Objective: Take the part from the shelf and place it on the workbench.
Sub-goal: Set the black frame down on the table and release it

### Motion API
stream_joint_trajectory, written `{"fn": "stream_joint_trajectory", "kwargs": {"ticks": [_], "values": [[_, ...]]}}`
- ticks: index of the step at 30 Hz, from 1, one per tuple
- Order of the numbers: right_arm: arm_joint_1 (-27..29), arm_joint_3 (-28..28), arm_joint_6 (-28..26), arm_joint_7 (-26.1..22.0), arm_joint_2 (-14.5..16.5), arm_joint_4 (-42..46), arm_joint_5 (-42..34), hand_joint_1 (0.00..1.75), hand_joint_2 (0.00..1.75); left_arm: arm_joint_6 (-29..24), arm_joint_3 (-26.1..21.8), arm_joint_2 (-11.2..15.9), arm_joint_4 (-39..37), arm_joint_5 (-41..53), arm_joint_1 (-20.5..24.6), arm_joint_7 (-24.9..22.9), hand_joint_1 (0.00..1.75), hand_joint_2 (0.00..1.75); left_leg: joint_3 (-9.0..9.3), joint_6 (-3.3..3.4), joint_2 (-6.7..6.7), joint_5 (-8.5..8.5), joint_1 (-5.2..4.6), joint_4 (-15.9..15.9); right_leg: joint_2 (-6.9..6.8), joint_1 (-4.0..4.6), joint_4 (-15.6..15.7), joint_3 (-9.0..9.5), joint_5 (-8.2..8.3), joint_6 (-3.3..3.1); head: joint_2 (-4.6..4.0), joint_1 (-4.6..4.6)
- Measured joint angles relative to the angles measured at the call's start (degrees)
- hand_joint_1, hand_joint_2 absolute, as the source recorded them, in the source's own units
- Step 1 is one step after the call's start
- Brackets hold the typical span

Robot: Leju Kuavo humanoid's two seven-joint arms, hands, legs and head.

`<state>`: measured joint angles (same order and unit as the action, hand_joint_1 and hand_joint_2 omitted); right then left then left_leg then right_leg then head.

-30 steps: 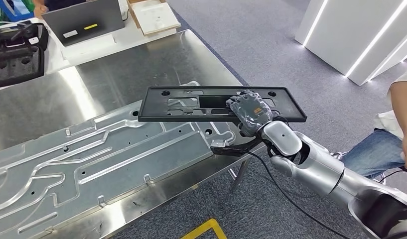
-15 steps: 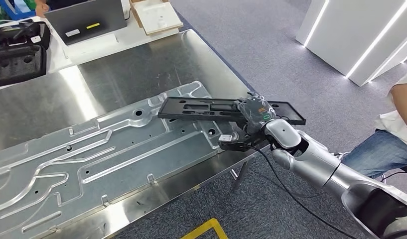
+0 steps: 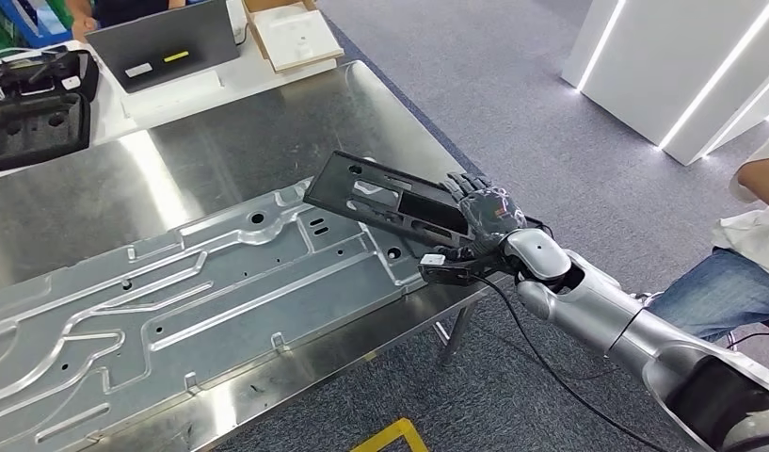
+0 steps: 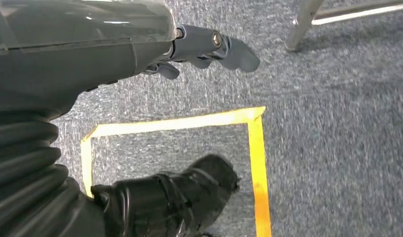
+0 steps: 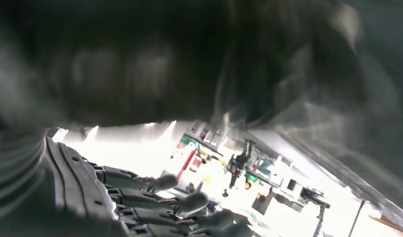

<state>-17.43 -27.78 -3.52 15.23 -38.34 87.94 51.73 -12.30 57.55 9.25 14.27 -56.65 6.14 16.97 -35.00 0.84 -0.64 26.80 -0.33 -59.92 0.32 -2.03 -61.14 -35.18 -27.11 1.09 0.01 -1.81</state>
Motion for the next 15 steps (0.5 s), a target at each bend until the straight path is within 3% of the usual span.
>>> {"fn": "stream_joint_trajectory", "kwargs": {"ticks": [2, 5, 6, 7, 8, 9, 11, 12, 15], "values": [[-0.1, 0.0, 0.0, 0.0, 0.0, -0.2, -0.2, 0.00, 0.00, -0.6, 0.0, 0.0, 0.0, 0.0, 0.0, -0.1, 0.00, 0.00, -1.26, -0.55, 0.13, 1.97, 0.17, -2.8, -0.05, -0.10, 0.1, -0.01, 0.19, -0.58, 0.01, 0.00], [0.0, 0.0, -0.4, 0.0, 0.2, -0.2, -1.5, 0.00, 0.00, -2.4, 0.0, 0.0, 0.0, -0.2, 0.1, -1.1, 0.00, 0.00, -5.77, -1.15, 0.27, 6.93, 0.35, -13.0, -0.12, 0.04, 0.1, -0.11, 0.23, -0.89, 0.01, 0.01], [0.0, 0.0, -0.8, 0.0, 0.3, -0.2, -2.3, 0.00, 0.00, -2.9, 0.0, 0.0, 0.0, -0.4, 0.0, -1.6, 0.00, 0.00, -6.74, -1.12, 0.27, 7.43, 0.36, -15.2, -0.13, 0.13, 0.1, -0.12, 0.23, -0.91, 0.01, 0.02], [0.0, 0.0, -1.3, 0.0, 0.5, -0.2, -3.2, 0.00, 0.00, -3.4, 0.0, 0.0, 0.0, -0.6, 0.0, -2.0, 0.00, 0.00, -6.75, -0.95, 0.27, 6.89, 0.35, -15.3, -0.12, 0.25, 0.1, -0.10, 0.23, -0.91, 0.01, 0.02], [0.1, 0.0, -1.9, -0.1, 0.6, 0.0, -4.3, 0.00, 0.00, -3.8, 0.0, 0.0, 0.0, -0.8, -0.1, -2.4, 0.00, 0.00, -5.66, -0.61, 0.26, 5.35, 0.29, -13.2, -0.09, 0.39, 0.2, -0.05, 0.22, -0.91, 0.01, 0.02], [0.1, 0.0, -2.7, -0.2, 0.8, 0.4, -5.6, 0.00, 0.00, -4.2, 0.0, -0.1, 0.0, -1.0, -0.1, -2.7, 0.00, 0.00, -3.74, -0.09, 0.25, 3.35, 0.15, -9.4, -0.07, 0.54, 0.2, 0.04, 0.21, -0.93, 0.01, 0.02], [0.0, 0.0, -4.4, -0.8, 1.2, 1.5, -8.6, 0.00, 0.00, -5.0, 0.0, 0.0, 0.0, -1.2, 0.0, -3.2, 0.00, 0.00, -0.12, 1.05, 0.28, 0.95, -0.22, -2.2, -0.05, 0.76, 0.3, 0.16, 0.22, -0.83, 0.01, 0.00], [-0.1, 0.0, -5.1, -1.2, 1.5, 2.1, -10.4, 0.00, 0.00, -5.2, 0.0, 0.1, 0.0, -1.2, 0.1, -3.4, 0.00, 0.00, 0.78, 1.41, 0.29, 0.64, -0.41, -0.4, -0.08, 0.78, 0.4, 0.17, 0.27, -0.69, 0.01, 0.00], [-0.2, 0.0, -6.9, -2.8, 2.6, 4.9, -16.8, 0.00, 0.00, -6.0, 0.0, 0.0, 0.0, -1.3, 0.1, -3.7, 0.00, 0.00, 1.41, 1.76, 0.33, 0.14, -0.46, 1.2, -0.17, 0.67, 1.0, 0.30, 0.57, 0.12, 0.01, 0.00]]}}
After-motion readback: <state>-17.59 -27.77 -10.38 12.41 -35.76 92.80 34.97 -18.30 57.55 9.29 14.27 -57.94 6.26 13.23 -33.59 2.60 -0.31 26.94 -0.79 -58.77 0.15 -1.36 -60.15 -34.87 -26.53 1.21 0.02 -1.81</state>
